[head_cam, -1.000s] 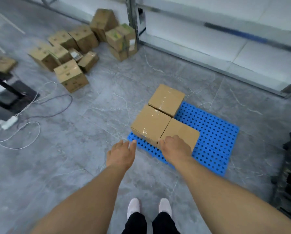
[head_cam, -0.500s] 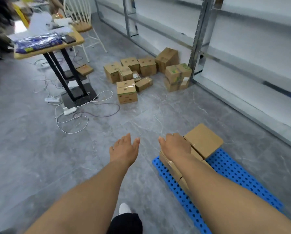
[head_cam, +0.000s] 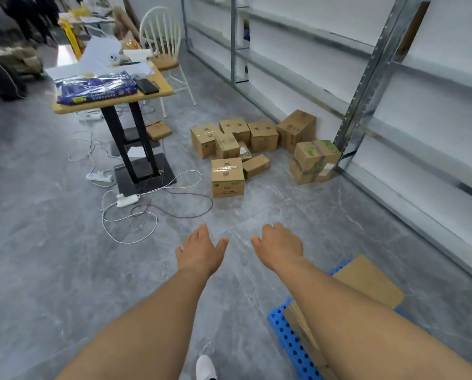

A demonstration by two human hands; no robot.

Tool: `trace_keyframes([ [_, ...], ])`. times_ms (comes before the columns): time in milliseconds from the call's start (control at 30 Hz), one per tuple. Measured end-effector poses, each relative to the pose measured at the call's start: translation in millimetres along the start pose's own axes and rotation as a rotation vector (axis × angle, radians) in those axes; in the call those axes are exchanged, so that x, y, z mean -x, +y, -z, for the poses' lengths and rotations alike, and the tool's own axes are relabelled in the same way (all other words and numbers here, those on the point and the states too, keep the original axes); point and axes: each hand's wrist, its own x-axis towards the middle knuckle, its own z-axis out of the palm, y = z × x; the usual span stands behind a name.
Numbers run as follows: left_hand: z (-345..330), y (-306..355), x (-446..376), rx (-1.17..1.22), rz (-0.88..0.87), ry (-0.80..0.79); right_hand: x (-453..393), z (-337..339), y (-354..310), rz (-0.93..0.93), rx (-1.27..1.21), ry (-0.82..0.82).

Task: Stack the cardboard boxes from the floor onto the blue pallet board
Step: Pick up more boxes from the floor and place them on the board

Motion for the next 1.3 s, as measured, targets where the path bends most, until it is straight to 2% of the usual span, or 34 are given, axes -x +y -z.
trace_keyframes([
  [233,37.7,-10.3,-93.0,-0.014,-0.032,0.000,-77.9,18.2,-54.2,-0.025,-0.014,0.022],
  [533,38.8,-0.4,-196.2,-0.003,0.003,-0.069,-177.9,19.2,-66.4,-0.043,-0.060,0.010],
  [733,44.5,34.5,-297.9,-0.031,0.021,-0.072,-288.8,35.5,-59.7,-0.030,-0.097,0.010],
  [1033,66.0,121.1,-445.0,0.025,0.058,-0.029,-464.5,99.0,-44.1,0.007,-0.071,0.044],
  [1300,65.2,142.5,-551.0,0.005,0.078,-0.049,-573.8,100.7,-55.7,0.011,-0.083,-0.033],
])
